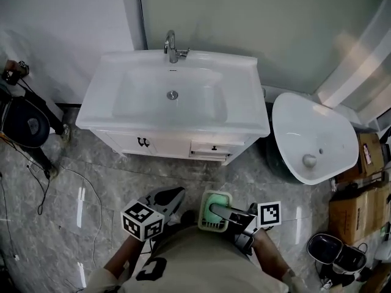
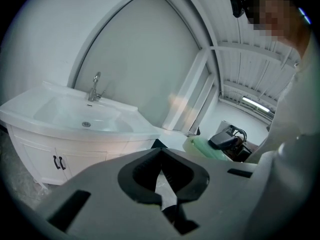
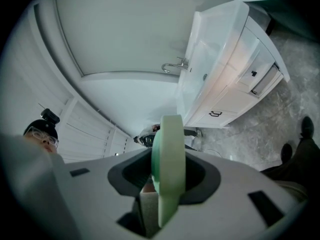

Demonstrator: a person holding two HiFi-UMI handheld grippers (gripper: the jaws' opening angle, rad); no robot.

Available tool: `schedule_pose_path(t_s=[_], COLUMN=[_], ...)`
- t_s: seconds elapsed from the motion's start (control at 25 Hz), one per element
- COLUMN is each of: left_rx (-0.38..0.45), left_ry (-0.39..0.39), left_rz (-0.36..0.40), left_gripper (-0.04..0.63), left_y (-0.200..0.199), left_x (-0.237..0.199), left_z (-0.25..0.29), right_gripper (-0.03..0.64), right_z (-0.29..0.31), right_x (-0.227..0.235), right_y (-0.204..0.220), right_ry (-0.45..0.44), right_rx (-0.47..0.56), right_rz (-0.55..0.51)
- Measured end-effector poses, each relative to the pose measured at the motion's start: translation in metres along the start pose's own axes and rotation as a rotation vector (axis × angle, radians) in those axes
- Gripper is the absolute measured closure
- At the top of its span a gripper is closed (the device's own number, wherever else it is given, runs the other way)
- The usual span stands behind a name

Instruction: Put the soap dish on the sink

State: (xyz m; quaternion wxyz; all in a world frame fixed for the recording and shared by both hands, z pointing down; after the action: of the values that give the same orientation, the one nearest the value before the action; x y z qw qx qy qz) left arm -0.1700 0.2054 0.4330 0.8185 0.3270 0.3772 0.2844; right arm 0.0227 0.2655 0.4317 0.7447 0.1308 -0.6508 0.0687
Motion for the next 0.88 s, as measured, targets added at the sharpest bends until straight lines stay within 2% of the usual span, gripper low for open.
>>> schedule_pose_path(t_s=[0.28, 0.48, 0.88], left_rx=[-0.028, -0.051, -0.062], left_ry=[-0.009, -0.054, -0.150], left_rz=[0.042, 0.076, 0.000], left_gripper=[0.577, 0.577, 0.577], left_y=[-0.041, -0.067, -0.088], left_x=[0.011, 0.023, 0.039], left_z=[0.046, 0.079, 0.129], right_gripper=[0.486, 0.488, 0.488], right_z=[-0.035, -0.064, -0.100], right_x=[0.008, 0.017, 0.029], right_y=[-0.041, -0.070, -0.121], right_ry=[-0.041, -0.041, -0.077], right_rx=[0.033, 0.039, -0.086], right_rz=[0.010, 0.002, 0.003])
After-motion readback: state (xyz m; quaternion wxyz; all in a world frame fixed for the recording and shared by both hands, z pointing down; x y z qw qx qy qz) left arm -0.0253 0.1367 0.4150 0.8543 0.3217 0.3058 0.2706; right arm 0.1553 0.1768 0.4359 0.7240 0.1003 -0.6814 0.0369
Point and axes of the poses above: the fingertips, and each gripper's own axes: z forward along the fingers, x to its right, y out of its underside, the point moved 7 cm from there along -z, backward along the fingers, and after that the axes turned 10 degrees about -x, right-handed, at the moved point
